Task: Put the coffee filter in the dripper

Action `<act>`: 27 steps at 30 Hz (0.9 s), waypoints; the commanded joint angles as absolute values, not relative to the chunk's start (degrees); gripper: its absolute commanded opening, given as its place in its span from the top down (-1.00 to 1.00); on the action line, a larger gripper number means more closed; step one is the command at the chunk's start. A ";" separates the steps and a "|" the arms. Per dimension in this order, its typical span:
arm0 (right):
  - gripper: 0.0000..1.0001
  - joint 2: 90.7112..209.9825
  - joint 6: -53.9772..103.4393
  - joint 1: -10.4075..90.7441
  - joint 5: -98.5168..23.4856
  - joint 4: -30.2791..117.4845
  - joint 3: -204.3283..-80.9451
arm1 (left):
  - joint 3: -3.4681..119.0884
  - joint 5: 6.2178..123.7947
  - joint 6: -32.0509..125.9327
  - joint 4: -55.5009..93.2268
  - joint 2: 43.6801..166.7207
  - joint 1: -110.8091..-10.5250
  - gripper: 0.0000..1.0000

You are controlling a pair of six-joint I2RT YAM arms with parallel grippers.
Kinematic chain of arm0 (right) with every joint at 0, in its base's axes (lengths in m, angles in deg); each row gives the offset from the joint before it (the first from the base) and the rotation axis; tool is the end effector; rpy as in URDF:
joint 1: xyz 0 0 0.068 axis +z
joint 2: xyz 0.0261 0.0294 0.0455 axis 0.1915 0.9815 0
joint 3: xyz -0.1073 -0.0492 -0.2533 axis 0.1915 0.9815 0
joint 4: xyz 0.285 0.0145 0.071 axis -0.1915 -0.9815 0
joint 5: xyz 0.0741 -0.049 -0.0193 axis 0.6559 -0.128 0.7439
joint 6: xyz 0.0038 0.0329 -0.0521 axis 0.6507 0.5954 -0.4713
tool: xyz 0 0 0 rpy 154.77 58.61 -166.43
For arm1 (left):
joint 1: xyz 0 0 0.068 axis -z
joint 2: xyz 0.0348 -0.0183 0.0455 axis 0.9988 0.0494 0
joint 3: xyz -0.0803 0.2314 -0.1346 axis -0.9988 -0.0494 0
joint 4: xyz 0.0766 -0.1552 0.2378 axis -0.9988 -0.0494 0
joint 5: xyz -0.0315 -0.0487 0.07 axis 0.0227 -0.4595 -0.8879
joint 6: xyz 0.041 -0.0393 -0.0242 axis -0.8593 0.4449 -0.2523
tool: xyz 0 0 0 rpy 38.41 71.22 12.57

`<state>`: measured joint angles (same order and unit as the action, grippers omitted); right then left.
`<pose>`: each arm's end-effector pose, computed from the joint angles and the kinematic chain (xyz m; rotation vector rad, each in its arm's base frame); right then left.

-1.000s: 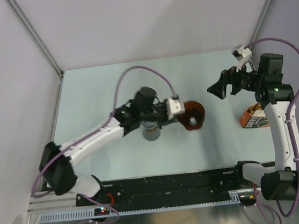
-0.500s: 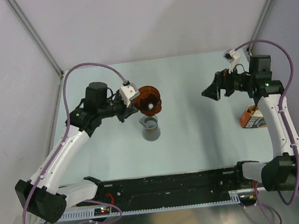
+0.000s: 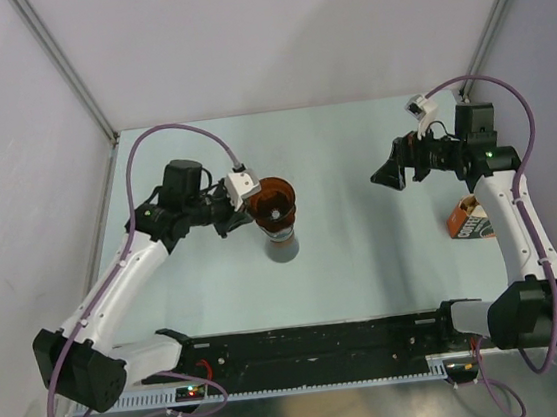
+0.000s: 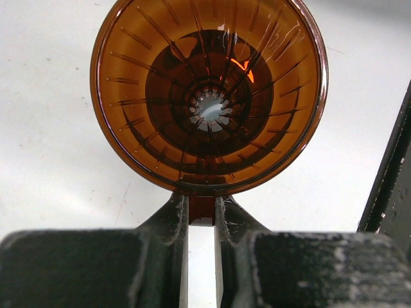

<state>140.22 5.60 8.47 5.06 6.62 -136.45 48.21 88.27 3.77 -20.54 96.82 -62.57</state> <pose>0.2946 0.0225 0.3567 -0.6252 1.9887 0.8201 0.2468 -0.1397 0.3252 1.2895 1.8215 -0.5633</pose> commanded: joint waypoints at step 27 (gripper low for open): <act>-0.99 139.75 3.59 8.67 5.55 6.25 -136.17 | 50.47 91.64 -6.06 -22.73 102.49 -62.30 0.79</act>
<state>140.36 4.11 8.47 4.84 5.43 -136.21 48.21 91.44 -4.17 -23.42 102.35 -62.54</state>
